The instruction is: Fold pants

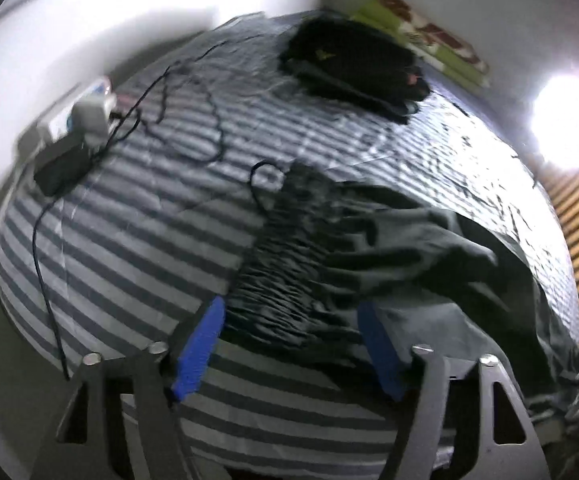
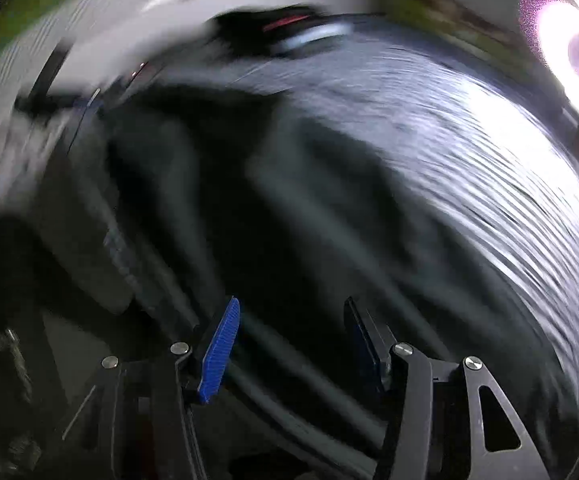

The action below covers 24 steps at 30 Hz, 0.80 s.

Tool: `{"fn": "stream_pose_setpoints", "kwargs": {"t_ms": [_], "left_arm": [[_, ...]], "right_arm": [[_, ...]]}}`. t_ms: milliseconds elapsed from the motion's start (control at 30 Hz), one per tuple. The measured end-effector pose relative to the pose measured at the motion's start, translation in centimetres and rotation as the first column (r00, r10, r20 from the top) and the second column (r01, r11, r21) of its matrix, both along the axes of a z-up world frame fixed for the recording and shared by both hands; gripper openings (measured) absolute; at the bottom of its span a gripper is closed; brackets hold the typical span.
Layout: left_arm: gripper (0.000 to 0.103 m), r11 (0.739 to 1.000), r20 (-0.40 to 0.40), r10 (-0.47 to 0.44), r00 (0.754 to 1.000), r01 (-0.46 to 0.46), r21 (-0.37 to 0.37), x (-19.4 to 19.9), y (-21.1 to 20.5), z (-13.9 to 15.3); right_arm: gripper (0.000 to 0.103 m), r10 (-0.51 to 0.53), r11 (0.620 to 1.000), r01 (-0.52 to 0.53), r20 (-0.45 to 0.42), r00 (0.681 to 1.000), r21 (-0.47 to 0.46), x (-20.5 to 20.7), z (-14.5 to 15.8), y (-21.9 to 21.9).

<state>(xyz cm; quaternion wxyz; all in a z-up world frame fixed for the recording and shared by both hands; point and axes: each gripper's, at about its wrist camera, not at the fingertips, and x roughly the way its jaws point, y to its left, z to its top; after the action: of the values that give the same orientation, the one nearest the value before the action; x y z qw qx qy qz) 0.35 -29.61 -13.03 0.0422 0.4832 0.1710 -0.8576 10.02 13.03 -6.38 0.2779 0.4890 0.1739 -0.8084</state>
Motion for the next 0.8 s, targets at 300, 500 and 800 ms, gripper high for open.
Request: {"fn": "stream_pose_setpoints", "kwargs": {"t_ms": [300,500,800], "left_arm": [[0.075,0.995,-0.003,0.046,0.999,-0.045,0.089,-1.5,-1.6,-1.9],[0.033,0.998,0.011,0.045,0.999,-0.045,0.052,-2.3,-1.5,-2.6],[0.046,0.999,0.012,0.034,0.999,-0.034,0.04,-1.3,-1.7,-1.1]], "right_arm": [[0.049,0.094,0.984,-0.095,0.013,0.995,0.15,-1.7,-4.7,-6.4],[0.008,0.087,0.989,-0.096,0.077,0.993,0.115,-2.2,-3.7,-5.8],[0.007,0.091,0.99,-0.1,0.094,0.991,0.1,-2.5,-2.6,-6.5]]}}
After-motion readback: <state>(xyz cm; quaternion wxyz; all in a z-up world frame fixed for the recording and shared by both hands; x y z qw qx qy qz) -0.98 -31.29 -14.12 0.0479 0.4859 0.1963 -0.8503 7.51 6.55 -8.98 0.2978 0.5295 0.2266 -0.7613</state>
